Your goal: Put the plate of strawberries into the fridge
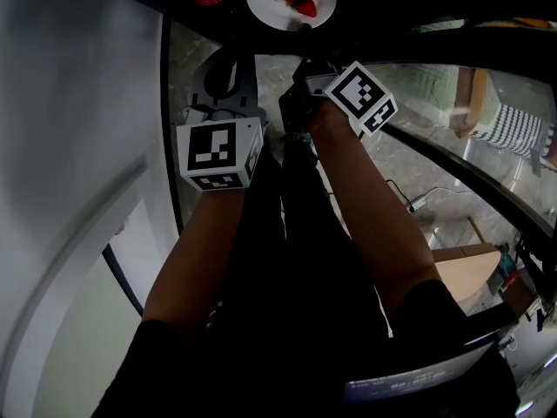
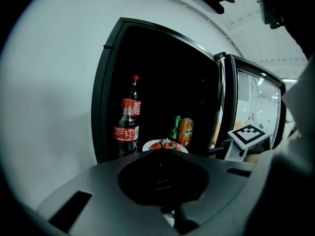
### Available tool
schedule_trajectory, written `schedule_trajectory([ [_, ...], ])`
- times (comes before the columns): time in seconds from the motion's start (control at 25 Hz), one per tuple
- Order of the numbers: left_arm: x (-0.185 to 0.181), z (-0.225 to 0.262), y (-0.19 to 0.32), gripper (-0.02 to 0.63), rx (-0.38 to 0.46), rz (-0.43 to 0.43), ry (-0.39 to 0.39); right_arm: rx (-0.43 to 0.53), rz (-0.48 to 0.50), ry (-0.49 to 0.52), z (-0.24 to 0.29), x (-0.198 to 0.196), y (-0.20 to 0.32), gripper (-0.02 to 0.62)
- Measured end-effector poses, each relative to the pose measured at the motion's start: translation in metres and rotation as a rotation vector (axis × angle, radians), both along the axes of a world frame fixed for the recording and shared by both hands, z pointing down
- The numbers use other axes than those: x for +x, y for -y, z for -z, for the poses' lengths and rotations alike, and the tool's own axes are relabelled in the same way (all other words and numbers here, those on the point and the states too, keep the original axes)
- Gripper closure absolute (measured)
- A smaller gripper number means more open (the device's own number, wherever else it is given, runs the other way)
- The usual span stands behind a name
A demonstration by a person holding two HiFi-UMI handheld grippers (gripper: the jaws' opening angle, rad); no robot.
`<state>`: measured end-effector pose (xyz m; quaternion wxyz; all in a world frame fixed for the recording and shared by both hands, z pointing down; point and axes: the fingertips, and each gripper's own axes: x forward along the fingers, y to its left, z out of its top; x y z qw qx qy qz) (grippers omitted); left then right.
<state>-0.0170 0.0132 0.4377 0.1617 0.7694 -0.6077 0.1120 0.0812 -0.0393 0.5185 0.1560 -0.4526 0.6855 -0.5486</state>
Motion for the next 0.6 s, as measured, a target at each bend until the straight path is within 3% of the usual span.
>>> schedule_trajectory([
  [0.16,-0.002,-0.002,0.001,0.604,-0.003,0.007,-0.001,0.112,0.086,-0.258,0.006,-0.001,-0.004,0.518],
  [0.6,-0.005,-0.004,0.003,0.604,0.001,0.013,0.016,0.387,0.246,-0.754,0.018,-0.013,-0.016,0.518],
])
